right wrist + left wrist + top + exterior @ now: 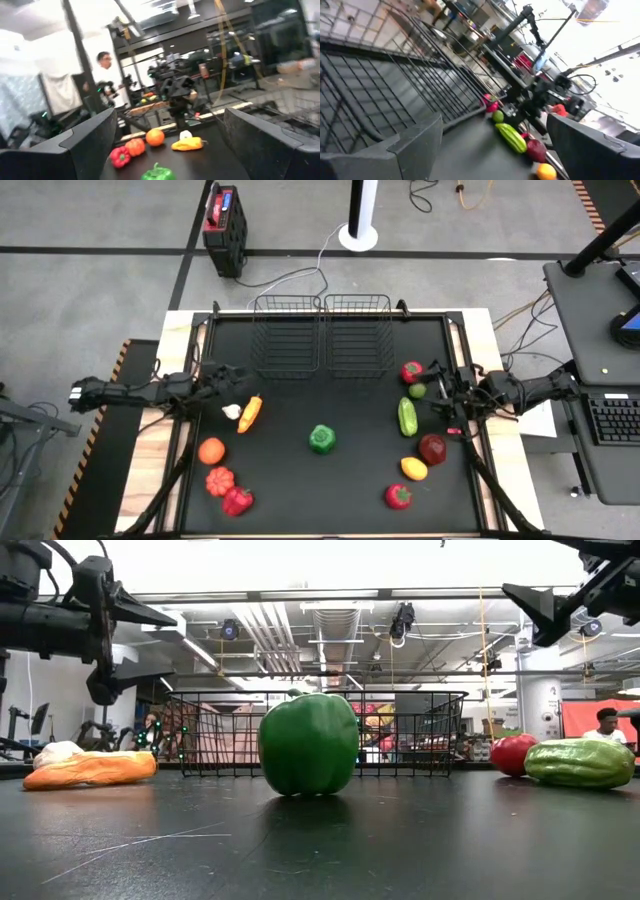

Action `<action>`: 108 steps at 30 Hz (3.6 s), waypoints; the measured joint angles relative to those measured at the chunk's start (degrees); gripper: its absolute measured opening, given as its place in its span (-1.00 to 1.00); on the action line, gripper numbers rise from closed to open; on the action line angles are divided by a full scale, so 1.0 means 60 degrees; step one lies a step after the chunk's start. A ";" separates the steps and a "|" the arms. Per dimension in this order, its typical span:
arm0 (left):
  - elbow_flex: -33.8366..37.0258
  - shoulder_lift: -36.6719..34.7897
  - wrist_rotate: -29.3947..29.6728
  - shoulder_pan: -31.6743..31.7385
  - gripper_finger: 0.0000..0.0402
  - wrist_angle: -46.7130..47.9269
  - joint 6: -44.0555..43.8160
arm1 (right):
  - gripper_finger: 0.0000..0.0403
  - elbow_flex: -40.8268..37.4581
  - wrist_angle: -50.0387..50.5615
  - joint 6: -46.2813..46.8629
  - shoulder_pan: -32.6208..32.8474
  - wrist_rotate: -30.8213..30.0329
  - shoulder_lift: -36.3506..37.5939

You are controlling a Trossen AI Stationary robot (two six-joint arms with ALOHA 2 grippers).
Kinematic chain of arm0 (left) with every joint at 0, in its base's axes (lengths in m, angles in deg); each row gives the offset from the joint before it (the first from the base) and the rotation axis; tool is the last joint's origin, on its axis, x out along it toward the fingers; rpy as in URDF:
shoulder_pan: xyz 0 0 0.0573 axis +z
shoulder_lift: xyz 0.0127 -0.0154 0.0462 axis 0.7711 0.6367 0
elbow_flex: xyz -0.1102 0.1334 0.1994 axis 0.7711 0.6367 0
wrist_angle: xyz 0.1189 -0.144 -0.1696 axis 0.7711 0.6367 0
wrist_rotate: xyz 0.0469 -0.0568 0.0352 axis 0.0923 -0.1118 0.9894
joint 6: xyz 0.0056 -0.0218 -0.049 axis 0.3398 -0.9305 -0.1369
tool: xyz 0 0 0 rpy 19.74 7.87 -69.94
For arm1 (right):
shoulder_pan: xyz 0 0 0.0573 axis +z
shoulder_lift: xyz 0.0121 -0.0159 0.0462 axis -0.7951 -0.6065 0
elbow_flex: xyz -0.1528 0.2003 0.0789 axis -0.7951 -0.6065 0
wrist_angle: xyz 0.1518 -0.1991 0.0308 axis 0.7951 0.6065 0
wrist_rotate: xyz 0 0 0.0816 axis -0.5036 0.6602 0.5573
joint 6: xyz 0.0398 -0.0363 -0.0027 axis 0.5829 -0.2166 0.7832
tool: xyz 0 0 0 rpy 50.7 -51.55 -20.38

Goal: Sort produce into baskets
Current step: Put the yellow chili pepper into the left wire basket

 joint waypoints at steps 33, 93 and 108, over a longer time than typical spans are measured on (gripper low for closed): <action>-0.8284 0.9215 0.0346 -0.3736 0.69 1.0301 -0.4766 | 0.78 0.4577 0.2914 0.0079 -0.0004 -0.1139 -0.5376; -0.6379 1.2374 -0.0163 -0.2323 0.36 0.8161 -0.4678 | 0.78 0.5987 0.4531 0.0300 0.0000 -0.1384 -0.6258; -0.6932 1.3633 -0.0270 -0.2287 -0.14 0.8365 -0.4371 | 0.78 0.5987 0.4545 0.0296 -0.0003 -0.1384 -0.6258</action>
